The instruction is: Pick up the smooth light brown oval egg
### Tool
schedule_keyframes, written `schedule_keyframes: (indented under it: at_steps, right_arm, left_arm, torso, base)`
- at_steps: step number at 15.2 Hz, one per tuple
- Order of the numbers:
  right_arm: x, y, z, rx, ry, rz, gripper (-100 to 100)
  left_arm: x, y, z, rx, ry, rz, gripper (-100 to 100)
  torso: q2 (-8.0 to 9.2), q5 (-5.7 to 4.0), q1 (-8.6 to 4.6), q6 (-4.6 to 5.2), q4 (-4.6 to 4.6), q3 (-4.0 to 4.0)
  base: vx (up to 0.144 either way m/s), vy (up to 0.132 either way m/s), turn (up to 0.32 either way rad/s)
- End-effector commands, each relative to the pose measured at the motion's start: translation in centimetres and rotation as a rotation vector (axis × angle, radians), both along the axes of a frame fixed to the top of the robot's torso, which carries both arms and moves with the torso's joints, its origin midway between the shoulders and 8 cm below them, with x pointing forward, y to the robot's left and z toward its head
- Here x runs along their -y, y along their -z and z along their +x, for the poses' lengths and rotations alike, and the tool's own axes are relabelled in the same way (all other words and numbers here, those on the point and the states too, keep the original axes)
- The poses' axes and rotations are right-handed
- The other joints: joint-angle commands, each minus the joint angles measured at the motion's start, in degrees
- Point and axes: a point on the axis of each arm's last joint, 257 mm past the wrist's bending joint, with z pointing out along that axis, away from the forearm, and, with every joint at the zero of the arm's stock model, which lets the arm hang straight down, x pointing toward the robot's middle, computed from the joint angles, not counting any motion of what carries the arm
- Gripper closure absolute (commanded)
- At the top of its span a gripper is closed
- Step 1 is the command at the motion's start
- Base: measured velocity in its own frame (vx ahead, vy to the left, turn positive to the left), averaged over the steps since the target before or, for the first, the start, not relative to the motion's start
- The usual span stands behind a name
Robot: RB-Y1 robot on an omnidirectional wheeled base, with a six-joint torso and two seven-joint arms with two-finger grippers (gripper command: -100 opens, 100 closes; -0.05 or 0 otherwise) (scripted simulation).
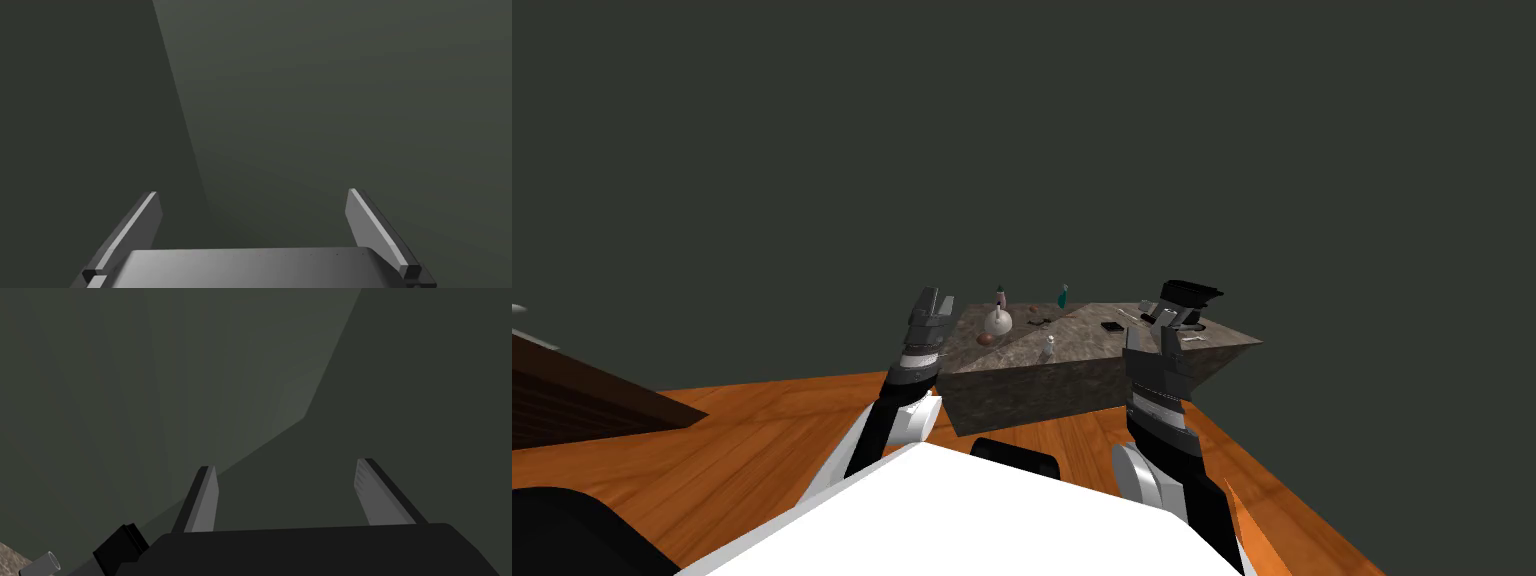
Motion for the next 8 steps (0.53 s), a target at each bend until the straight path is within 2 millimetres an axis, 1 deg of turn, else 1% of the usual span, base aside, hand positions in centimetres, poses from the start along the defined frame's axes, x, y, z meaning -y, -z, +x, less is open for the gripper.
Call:
schedule_keyframes:
  at_steps: [1, 3, 4, 6, 7, 8]
  right_arm:
    - [0.0, 0.0, 0.0, 0.000, 0.000, 0.000, 0]
    - [0.0, 0.0, 0.0, 0.000, 0.000, 0.000, 0]
    - [0.0, 0.0, 0.0, 0.000, 0.000, 0.000, 0]
    - [0.0, 0.0, 0.0, 0.000, 0.000, 0.000, 0]
    - [0.0, 0.0, 0.0, 0.000, 0.000, 0.000, 0]
    - [0.0, 0.0, 0.0, 0.000, 0.000, 0.000, 0]
  left_arm:
    - [0.0, 0.8, 1.2, -0.035, 0.013, 0.021, -100]
    - [-0.1, 2.0, 2.9, -0.083, 0.022, 0.036, -100]
    - [-0.1, 2.0, 2.9, -0.083, 0.022, 0.036, -100]
    - [-0.5, 3.5, 5.2, -0.140, 0.027, 0.045, -100]
    - [-0.6, 3.6, 5.3, -0.147, 0.026, 0.044, -100]
    - [-0.8, 4.5, 6.6, -0.179, 0.026, 0.047, -100]
  torso:
    - [0.00, 0.00, 0.00, 0.00, 0.00, 0.00]
    - [0.07, -0.02, -0.13, 0.00, 0.01, 0.03]
    - [0.11, -0.04, -0.21, 0.00, 0.02, 0.06]
    - [0.13, -0.05, -0.25, 0.01, 0.03, 0.08]
    - [0.16, -0.05, -0.25, 0.00, 0.03, 0.09]
    - [0.16, -0.05, -0.23, 0.00, 0.03, 0.09]
  base:
    - [-0.015, -0.021, 0.030]
    - [-0.038, -0.063, 0.074]
    - [-0.043, -0.070, 0.046]
    - [-0.043, -0.062, 0.050]
    - [-0.045, -0.055, 0.050]
    - [-0.043, -0.050, 0.060]
